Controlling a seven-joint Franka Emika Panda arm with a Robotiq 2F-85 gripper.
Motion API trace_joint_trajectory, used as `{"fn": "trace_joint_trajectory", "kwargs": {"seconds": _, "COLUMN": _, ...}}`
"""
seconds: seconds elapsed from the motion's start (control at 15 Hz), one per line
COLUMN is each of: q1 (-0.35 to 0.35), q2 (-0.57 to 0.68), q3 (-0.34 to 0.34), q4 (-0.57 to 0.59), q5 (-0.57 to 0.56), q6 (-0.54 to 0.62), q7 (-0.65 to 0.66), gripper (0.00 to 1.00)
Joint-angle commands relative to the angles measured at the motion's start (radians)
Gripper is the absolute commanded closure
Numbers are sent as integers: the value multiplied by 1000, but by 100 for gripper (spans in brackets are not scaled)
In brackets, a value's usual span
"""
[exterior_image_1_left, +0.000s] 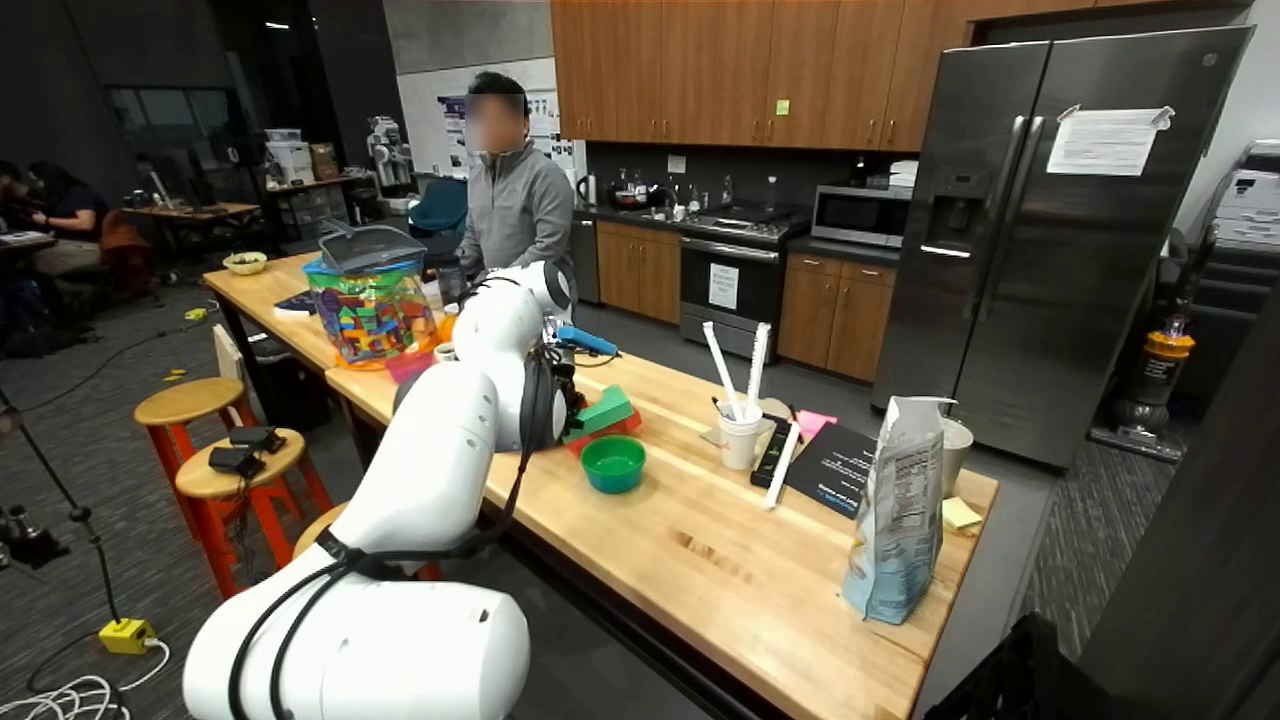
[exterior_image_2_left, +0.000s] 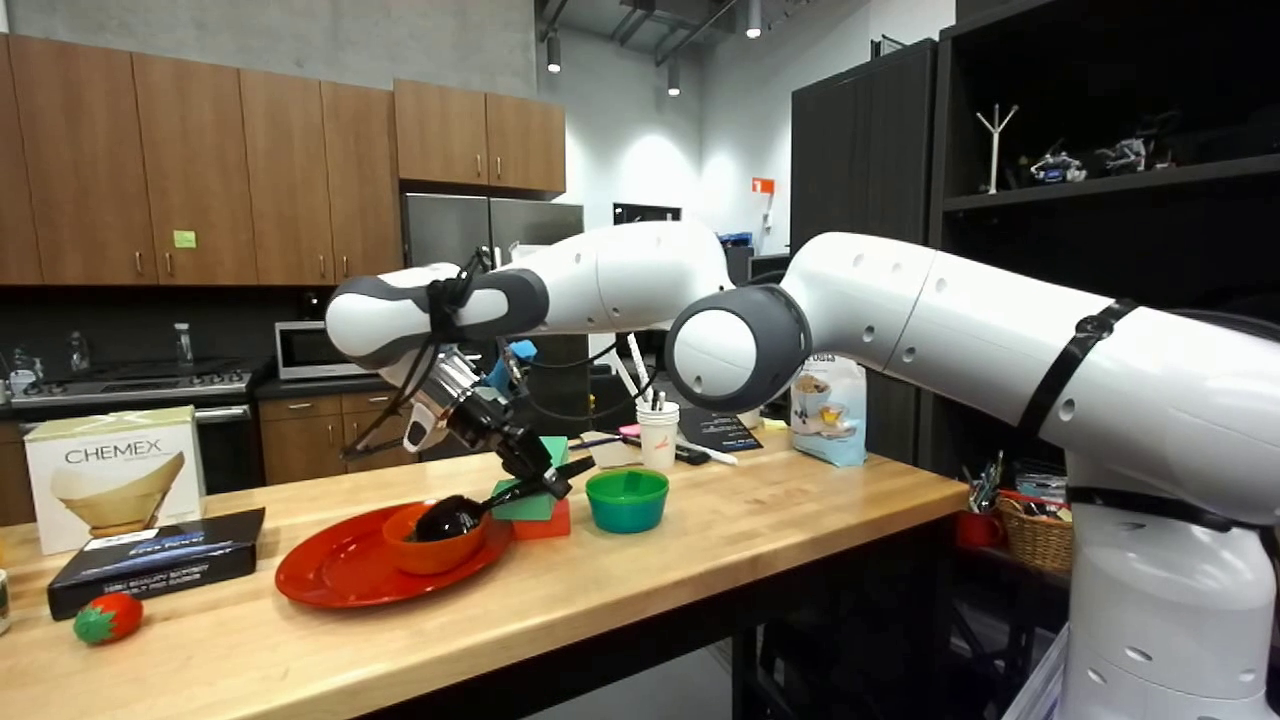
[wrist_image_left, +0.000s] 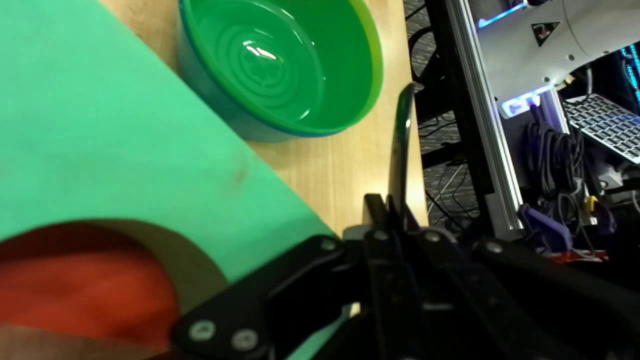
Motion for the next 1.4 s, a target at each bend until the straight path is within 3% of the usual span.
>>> {"fn": "trace_joint_trajectory", "kwargs": {"seconds": 0.0, "q1": -21, "q2": 54, "q3": 29, "q4": 60, "q5": 65, "q6": -53, "q7": -13, "gripper": 99}}
{"fn": "trace_joint_trajectory", "kwargs": {"seconds": 0.4, "q1": 8, "q2": 62, "q3": -31, "q4": 99, "q5": -10, "q6": -18, "q7": -26, "gripper": 99}}
{"fn": "trace_joint_trajectory", "kwargs": {"seconds": 0.47, "q1": -5, "q2": 4, "q3": -17, "q4": -5, "q5": 0, "q6": 24, "q7": -5, "gripper": 99}}
{"fn": "trace_joint_trajectory", "kwargs": {"seconds": 0.6, "q1": -15, "q2": 1, "q3": -9, "q4": -11, "q5": 19, "q6": 15, "q7": 3, "gripper": 99}}
{"fn": "trace_joint_trajectory", "kwargs": {"seconds": 0.67, "q1": -5, "q2": 58, "q3": -24, "q4": 95, "q5": 5, "q6": -23, "q7": -16, "gripper": 99}}
{"fn": "trace_joint_trajectory", "kwargs": {"seconds": 0.73, "q1": -6, "q2": 0, "q3": -22, "q4": -5, "q5": -2, "q6": 31, "q7": -6, "gripper": 99}}
{"fn": "trace_joint_trajectory", "kwargs": {"seconds": 0.8, "q1": -2, "q2": -1, "q3": -28, "q4": -1, "q5": -13, "q6": 42, "q7": -8, "gripper": 99}}
{"fn": "trace_joint_trajectory", "kwargs": {"seconds": 0.87, "q1": 13, "q2": 54, "q3": -43, "q4": 103, "q5": -27, "q6": 9, "q7": -19, "gripper": 99}}
{"fn": "trace_joint_trajectory", "kwargs": {"seconds": 0.93, "q1": 12, "q2": -3, "q3": -38, "q4": 2, "q5": -37, "q6": 60, "q7": -3, "gripper": 99}}
{"fn": "trace_joint_trajectory", "kwargs": {"seconds": 1.0, "q1": 20, "q2": -3, "q3": -46, "q4": 2, "q5": -56, "q6": 72, "q7": -6, "gripper": 99}}
{"fn": "trace_joint_trajectory", "kwargs": {"seconds": 1.07, "q1": 33, "q2": 50, "q3": -67, "q4": 98, "q5": -73, "q6": 37, "q7": -26, "gripper": 99}}
{"fn": "trace_joint_trajectory", "kwargs": {"seconds": 1.13, "q1": 31, "q2": -6, "q3": -62, "q4": -2, "q5": -90, "q6": 83, "q7": -10, "gripper": 99}}
{"fn": "trace_joint_trajectory", "kwargs": {"seconds": 1.27, "q1": 44, "q2": -4, "q3": -77, "q4": -7, "q5": -123, "q6": 98, "q7": -9, "gripper": 99}}
{"fn": "trace_joint_trajectory", "kwargs": {"seconds": 1.33, "q1": 54, "q2": 47, "q3": -98, "q4": 83, "q5": -132, "q6": 68, "q7": -29, "gripper": 99}}
